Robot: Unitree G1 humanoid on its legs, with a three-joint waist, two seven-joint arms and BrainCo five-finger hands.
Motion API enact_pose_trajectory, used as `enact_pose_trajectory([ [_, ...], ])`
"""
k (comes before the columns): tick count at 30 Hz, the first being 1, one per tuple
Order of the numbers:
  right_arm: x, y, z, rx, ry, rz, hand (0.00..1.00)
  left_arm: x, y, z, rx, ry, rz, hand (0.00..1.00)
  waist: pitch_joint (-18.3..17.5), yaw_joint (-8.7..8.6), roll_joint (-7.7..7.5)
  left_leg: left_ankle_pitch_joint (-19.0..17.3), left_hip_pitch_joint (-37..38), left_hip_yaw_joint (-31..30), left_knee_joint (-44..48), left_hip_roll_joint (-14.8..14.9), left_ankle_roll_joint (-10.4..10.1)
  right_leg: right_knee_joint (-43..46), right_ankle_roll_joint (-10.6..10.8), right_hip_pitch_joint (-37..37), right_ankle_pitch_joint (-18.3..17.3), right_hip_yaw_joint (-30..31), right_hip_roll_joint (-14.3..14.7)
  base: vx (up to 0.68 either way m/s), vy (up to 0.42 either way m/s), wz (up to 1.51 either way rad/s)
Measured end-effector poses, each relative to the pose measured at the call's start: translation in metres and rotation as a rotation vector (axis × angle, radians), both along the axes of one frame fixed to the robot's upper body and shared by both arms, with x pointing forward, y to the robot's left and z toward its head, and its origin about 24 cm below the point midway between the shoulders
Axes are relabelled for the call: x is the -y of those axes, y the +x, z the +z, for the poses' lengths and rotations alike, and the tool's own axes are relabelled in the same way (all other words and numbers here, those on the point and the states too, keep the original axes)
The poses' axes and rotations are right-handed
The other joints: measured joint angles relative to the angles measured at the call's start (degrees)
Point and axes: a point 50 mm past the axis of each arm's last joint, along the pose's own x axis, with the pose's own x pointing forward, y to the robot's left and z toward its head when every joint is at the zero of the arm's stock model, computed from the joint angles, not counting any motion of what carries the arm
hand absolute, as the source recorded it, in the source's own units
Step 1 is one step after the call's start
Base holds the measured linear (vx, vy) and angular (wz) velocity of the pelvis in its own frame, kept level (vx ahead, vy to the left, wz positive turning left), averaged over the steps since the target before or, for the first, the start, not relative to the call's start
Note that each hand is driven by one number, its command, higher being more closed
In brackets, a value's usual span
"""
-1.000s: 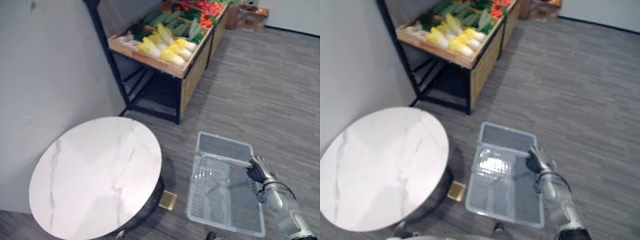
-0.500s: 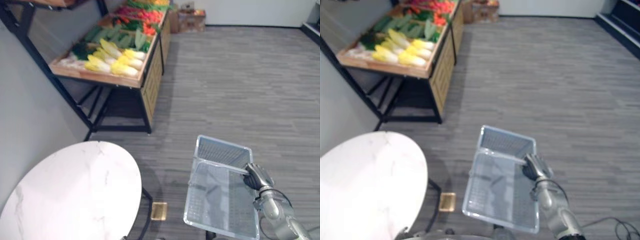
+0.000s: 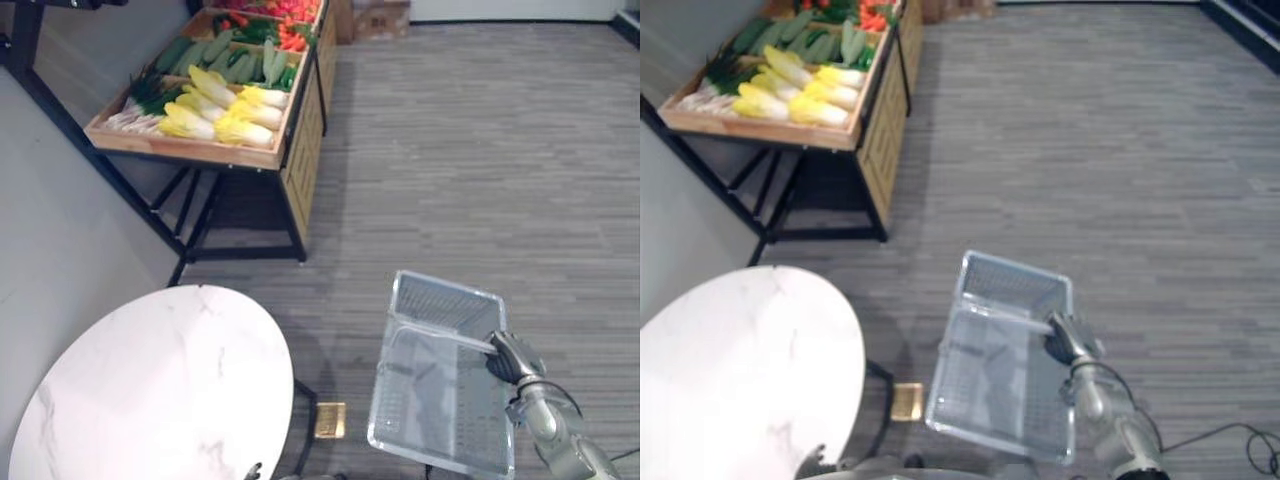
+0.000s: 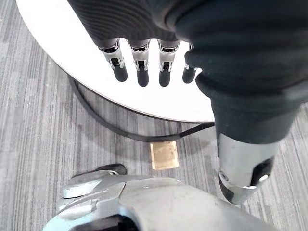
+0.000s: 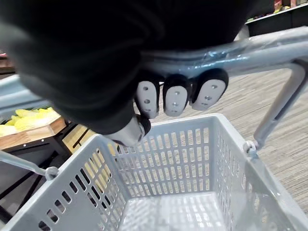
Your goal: Pick vegetable in the basket
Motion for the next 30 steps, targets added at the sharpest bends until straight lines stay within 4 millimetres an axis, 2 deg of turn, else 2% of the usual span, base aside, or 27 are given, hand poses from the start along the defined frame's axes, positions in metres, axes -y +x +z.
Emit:
enact_pose_trajectory([
  [2,0.000,0.002,0.002,0.011,0.002,-0.003,1.00,-0.005,0.000,0.001,-0.002,0.015,-0.015,0.00,1.0,-0.12,-1.14,-0.8,1.8,-0.2,0.8,-0.8,0.6,10.0,-1.8,-3.4,1.3,0.3,-1.3,-0.04,0.029,0.07],
  [3,-0.001,0.002,0.001,0.009,0.009,-0.005,1.00,-0.009,-0.002,0.001,-0.009,0.025,-0.021,0.00,1.5,-0.16,-1.61,-1.2,3.5,-0.6,0.7,-1.2,1.0,15.8,-3.4,-5.4,3.2,0.5,-2.0,0.04,0.025,0.20],
  [4,-0.005,0.003,0.002,0.031,0.024,-0.012,1.00,-0.011,-0.005,0.002,-0.017,0.032,-0.024,0.00,1.5,-0.47,-1.85,-1.8,5.1,-1.2,0.7,-1.2,1.4,20.6,-3.3,-7.0,3.3,0.8,-2.6,0.11,0.003,0.29],
  [5,-0.007,0.004,0.006,0.051,0.027,-0.006,1.00,-0.014,-0.007,0.002,-0.025,0.040,-0.030,0.00,1.5,-0.77,-2.22,-2.3,5.8,-1.9,0.7,-1.0,1.5,21.2,-3.8,-8.1,1.3,-0.8,-3.3,0.14,-0.013,0.27],
  [6,-0.008,0.005,0.008,0.064,0.028,-0.001,1.00,-0.016,-0.006,0.002,-0.024,0.044,-0.031,0.00,1.6,-0.86,-2.32,-2.5,5.8,-2.1,0.6,-1.0,1.5,20.1,-3.8,-9.0,0.7,-1.7,-3.6,0.18,-0.045,0.25],
  [8,-0.011,0.011,0.012,0.088,0.034,0.012,1.00,-0.015,-0.001,0.003,-0.015,0.042,-0.035,0.00,2.2,-1.06,-1.40,-3.0,5.5,-3.2,0.2,0.5,1.1,9.2,-3.7,-10.7,0.6,-5.3,-3.6,0.30,-0.128,0.30],
  [9,-0.011,0.013,0.013,0.092,0.033,0.013,1.00,-0.012,0.003,0.003,-0.007,0.039,-0.053,0.00,2.4,-1.14,-0.85,-2.5,6.0,-3.9,-0.7,1.5,0.0,0.1,-2.3,-10.8,1.6,-6.0,-3.4,0.35,-0.174,0.38],
  [10,-0.011,0.015,0.015,0.097,0.032,0.012,1.00,-0.012,0.005,0.003,0.001,0.040,-0.061,0.00,2.5,-1.26,-0.65,-2.5,6.1,-4.5,-1.3,1.9,-0.5,-4.7,-1.8,-10.7,2.3,-5.9,-3.4,0.41,-0.236,0.47],
  [11,-0.011,0.018,0.018,0.108,0.027,0.014,1.00,-0.011,0.011,0.005,0.018,0.041,-0.069,0.00,2.9,-1.42,-0.49,-2.8,7.1,-5.5,-2.7,2.8,-1.6,-13.7,0.1,-10.2,3.5,-5.5,-3.4,0.45,-0.312,0.58],
  [12,-0.011,0.019,0.019,0.113,0.026,0.015,1.00,-0.011,0.015,0.005,0.029,0.043,-0.072,0.00,2.9,-1.58,-0.82,-3.3,8.4,-6.6,-3.8,3.7,-2.7,-19.7,1.3,-9.2,4.3,-5.0,-3.5,0.46,-0.347,0.63],
  [13,-0.011,0.019,0.019,0.112,0.025,0.015,1.00,-0.013,0.016,0.006,0.030,0.046,-0.072,0.00,3.0,-1.68,-0.96,-3.8,9.4,-7.1,-4.2,4.1,-3.6,-20.4,1.4,-8.9,4.3,-4.8,-3.8,0.48,-0.397,0.66],
  [14,-0.010,0.019,0.018,0.108,0.020,0.009,1.00,-0.011,0.018,0.006,0.035,0.044,-0.072,0.00,3.2,-1.73,-0.50,-4.7,10.8,-8.8,-3.9,5.1,-4.7,-16.8,1.3,-9.3,8.8,-4.3,-3.6,0.38,-0.315,0.54],
  [15,-0.009,0.019,0.018,0.104,0.017,0.004,1.00,-0.007,0.021,0.005,0.038,0.036,-0.079,0.00,2.9,-1.82,0.24,-4.7,10.5,-9.7,-2.6,6.0,-4.7,-13.3,1.0,-10.3,9.3,-4.7,-3.4,0.59,-0.485,0.64],
  [16,-0.005,0.019,0.018,0.100,0.004,-0.012,1.00,0.005,0.021,0.003,0.045,0.007,-0.079,0.00,2.1,-1.83,2.15,-3.0,8.3,-12.2,2.5,8.2,-4.4,-6.9,-1.6,-11.5,5.5,-7.0,-2.3,0.50,-0.403,0.43],
  [17,-0.004,0.020,0.019,0.101,0.003,-0.020,1.00,0.008,0.022,0.003,0.049,-0.001,-0.077,0.00,2.1,-1.71,2.29,-1.4,7.2,-12.9,5.2,8.7,-4.5,-4.8,-2.5,-11.5,3.9,-7.5,-2.1,0.60,-0.508,0.45],
  [18,-0.002,0.020,0.020,0.105,0.003,-0.029,1.00,0.006,0.019,0.003,0.046,0.003,-0.065,0.00,2.0,-1.72,2.19,2.6,4.9,-14.4,10.8,8.9,-4.5,-1.7,-3.7,-10.7,0.8,-8.8,-2.0,0.51,-0.425,0.37],
  [19,0.001,0.020,0.021,0.107,0.001,-0.036,1.00,0.005,0.018,0.003,0.039,0.011,-0.058,0.00,2.0,-1.86,2.03,8.1,2.3,-14.9,16.4,8.9,-4.5,-0.3,-4.4,-9.1,-1.8,-10.2,-2.0,0.62,-0.486,0.42],
  [21,0.004,0.018,0.021,0.098,-0.010,-0.038,1.00,0.004,0.016,0.002,0.035,0.010,-0.038,0.00,2.3,-1.53,1.61,20.8,-1.5,-14.5,24.1,8.9,-5.5,-1.6,-5.7,-4.9,-4.3,-11.9,-1.8,0.47,-0.327,0.32],
  [22,0.005,0.017,0.020,0.093,-0.013,-0.039,1.00,0.004,0.015,0.002,0.035,0.009,-0.029,0.00,2.7,-1.45,0.87,25.0,-2.8,-13.7,26.8,9.1,-5.1,-2.7,-6.0,-3.1,-5.0,-12.4,-1.8,0.46,-0.278,0.36],
  [23,0.008,0.015,0.018,0.083,-0.021,-0.045,1.00,0.003,0.018,0.003,0.052,0.011,-0.023,0.00,2.7,-0.84,1.00,21.2,-7.2,-10.2,36.9,10.1,-4.8,-5.4,-6.9,1.7,-6.0,-13.7,-1.3,0.44,-0.254,0.33],
  [24,0.009,0.014,0.018,0.079,-0.023,-0.049,1.00,0.003,0.019,0.004,0.056,0.010,-0.022,0.00,2.7,-0.57,0.97,19.0,-8.9,-8.7,40.3,10.3,-4.2,-6.7,-7.0,4.0,-6.0,-14.4,-1.0,0.50,-0.262,0.41],
  [25,0.010,0.012,0.016,0.071,-0.026,-0.054,1.00,0.002,0.020,0.004,0.063,0.013,-0.021,0.00,2.9,0.03,0.69,15.0,-11.7,-6.1,44.5,9.6,-3.1,-10.1,-7.2,8.7,-6.1,-15.6,-0.4,0.31,-0.135,0.33],
  [26,0.010,0.012,0.016,0.069,-0.027,-0.055,1.00,0.001,0.021,0.005,0.066,0.015,-0.023,0.00,2.9,0.27,0.59,13.5,-13.1,-5.1,45.2,9.1,-2.6,-11.7,-7.2,10.9,-6.1,-16.4,-0.2,0.35,-0.133,0.41],
  [28,0.012,0.013,0.018,0.076,-0.024,-0.055,1.00,0.001,0.023,0.006,0.076,0.017,-0.027,0.00,3.0,1.88,0.28,9.7,-18.8,-1.8,43.5,5.7,-2.3,-15.6,-6.8,15.5,-6.9,-17.8,0.4,0.30,-0.067,0.28],
  [30,0.010,0.014,0.019,0.079,-0.007,-0.052,1.00,0.001,0.018,0.004,0.056,0.018,-0.029,0.00,3.0,3.35,0.18,8.1,-22.4,1.9,30.6,1.8,-2.4,-17.1,-5.8,18.8,-8.4,-18.6,0.4,0.29,0.026,0.10],
])
